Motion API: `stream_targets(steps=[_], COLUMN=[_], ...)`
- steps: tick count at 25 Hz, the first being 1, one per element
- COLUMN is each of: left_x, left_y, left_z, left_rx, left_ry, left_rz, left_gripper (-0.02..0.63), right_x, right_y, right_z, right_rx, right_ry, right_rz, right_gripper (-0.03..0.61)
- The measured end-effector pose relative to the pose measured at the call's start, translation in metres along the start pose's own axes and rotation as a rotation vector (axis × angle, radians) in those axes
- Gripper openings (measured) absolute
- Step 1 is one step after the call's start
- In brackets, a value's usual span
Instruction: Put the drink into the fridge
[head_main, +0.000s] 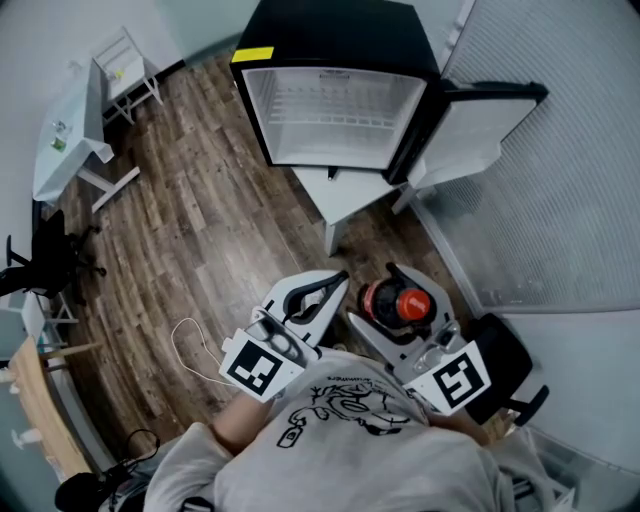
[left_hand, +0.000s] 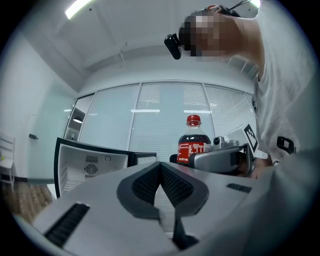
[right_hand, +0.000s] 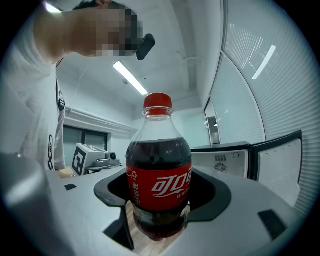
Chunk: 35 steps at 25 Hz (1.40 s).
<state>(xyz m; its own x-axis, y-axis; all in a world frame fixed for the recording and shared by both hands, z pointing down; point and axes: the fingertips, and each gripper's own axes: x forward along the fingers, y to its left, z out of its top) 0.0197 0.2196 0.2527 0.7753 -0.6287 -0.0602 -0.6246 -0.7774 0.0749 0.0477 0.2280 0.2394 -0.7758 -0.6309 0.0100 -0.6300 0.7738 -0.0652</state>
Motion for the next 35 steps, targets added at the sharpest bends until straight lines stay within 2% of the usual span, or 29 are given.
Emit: stream_targets(steps=[15,22,35], left_x=[0.038,0.053,0.075], left_y=[0.114,0.159,0.196], left_z=[0.019,0.017,0.014], left_rx=[-0.002,-0.017,-0.023], left_ry=[-0.002,0.008,0.035], left_rz=[-0.037,-0.048,-0.071], left_gripper=[0.002,0.002,0.002], right_x=[0.105,0.145,0.180], right_y=[-0.064,-0.089,-0.119], right_z=[0.014,0.011,0.009], right_rx=[-0.016,-0.005,0.011], right_ry=[0.011,0.028,0.032], right_rz=[-0.043,-0.060,-0.072], right_gripper=[0.324,0.324,0.324])
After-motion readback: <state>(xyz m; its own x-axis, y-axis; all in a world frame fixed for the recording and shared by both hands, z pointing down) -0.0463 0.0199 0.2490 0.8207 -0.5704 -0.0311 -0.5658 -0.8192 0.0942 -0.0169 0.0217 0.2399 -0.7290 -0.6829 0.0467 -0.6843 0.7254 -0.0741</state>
